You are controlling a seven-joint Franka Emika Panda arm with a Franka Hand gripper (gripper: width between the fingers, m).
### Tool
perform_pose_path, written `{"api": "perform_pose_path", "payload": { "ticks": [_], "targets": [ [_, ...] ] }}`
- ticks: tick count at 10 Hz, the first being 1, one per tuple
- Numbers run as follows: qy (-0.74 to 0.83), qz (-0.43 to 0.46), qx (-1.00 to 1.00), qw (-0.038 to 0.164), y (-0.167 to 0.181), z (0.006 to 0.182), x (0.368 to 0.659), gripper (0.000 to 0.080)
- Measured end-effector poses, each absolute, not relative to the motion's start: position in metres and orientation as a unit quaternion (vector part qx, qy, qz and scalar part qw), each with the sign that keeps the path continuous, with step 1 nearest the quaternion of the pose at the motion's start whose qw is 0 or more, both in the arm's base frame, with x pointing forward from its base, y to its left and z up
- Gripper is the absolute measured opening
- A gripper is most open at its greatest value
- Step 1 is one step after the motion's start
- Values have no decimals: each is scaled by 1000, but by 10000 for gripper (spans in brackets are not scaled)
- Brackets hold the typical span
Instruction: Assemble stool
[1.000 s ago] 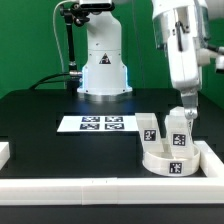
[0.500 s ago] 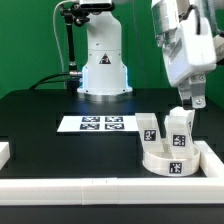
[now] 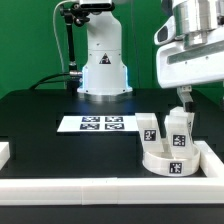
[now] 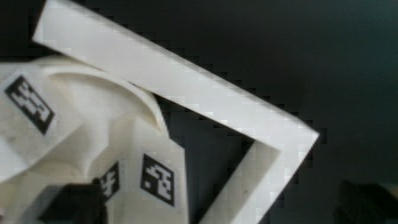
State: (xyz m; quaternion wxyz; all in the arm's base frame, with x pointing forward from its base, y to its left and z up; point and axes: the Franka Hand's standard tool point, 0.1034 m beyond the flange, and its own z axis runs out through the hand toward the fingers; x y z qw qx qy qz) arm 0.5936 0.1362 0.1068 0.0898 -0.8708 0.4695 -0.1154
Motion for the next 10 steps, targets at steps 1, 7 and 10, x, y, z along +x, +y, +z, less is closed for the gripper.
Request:
{"api": "perform_pose_path", "payload": {
  "ticks": [1, 7, 10],
  "targets": [
    [442, -116, -885, 86, 136, 107, 593, 649],
    [244, -134, -959, 54, 130, 106, 595, 649],
    [120, -146, -981, 30, 128, 109, 595, 649]
  ]
}}
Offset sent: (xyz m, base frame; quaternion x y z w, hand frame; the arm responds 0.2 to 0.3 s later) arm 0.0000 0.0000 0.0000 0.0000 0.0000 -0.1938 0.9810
